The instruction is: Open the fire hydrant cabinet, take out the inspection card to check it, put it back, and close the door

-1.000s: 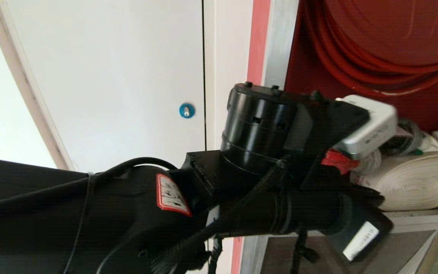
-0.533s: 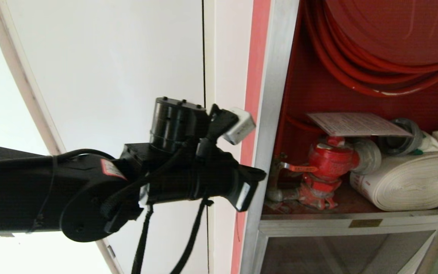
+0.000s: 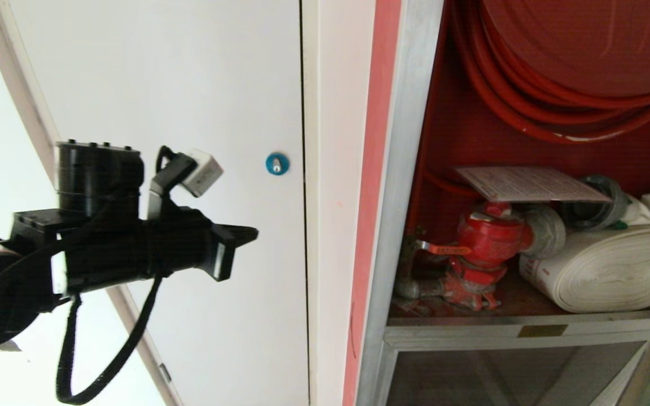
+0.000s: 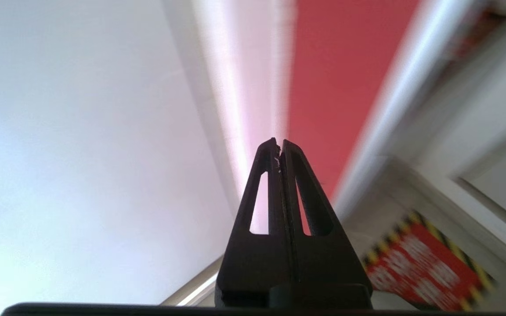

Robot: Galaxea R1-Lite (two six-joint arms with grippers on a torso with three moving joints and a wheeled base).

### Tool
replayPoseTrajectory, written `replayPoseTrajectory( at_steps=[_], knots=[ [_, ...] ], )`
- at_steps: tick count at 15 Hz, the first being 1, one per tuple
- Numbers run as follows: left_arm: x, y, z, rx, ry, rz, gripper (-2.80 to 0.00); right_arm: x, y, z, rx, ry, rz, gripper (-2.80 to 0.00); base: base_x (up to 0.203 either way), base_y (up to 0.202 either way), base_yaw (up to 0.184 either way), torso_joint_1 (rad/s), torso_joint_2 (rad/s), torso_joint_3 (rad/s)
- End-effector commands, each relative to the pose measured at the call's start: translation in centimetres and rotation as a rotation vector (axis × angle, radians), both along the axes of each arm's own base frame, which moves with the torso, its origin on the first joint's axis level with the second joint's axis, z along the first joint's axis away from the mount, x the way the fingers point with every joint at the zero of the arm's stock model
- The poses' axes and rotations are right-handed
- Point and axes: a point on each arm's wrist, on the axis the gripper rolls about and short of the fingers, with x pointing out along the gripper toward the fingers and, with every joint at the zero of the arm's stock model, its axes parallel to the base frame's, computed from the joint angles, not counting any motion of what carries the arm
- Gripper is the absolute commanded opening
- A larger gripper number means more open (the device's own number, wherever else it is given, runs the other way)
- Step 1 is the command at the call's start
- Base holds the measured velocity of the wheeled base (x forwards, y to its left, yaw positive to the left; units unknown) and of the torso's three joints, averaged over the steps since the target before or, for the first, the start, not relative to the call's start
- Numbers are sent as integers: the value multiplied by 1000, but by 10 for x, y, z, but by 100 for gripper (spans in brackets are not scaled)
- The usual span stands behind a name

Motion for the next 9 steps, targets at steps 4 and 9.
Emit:
replayPoseTrajectory(
  at_steps=[4, 9],
  knots=[
    [-58, 61, 22, -38, -124, 174, -280, 0, 0, 0, -1, 0, 1, -280, 0, 0, 0, 0, 0, 0],
    [-129, 89, 17, -65, -232, 283, -280, 0, 0, 0, -1, 0, 1, -280, 0, 0, 0, 0, 0, 0]
  ],
)
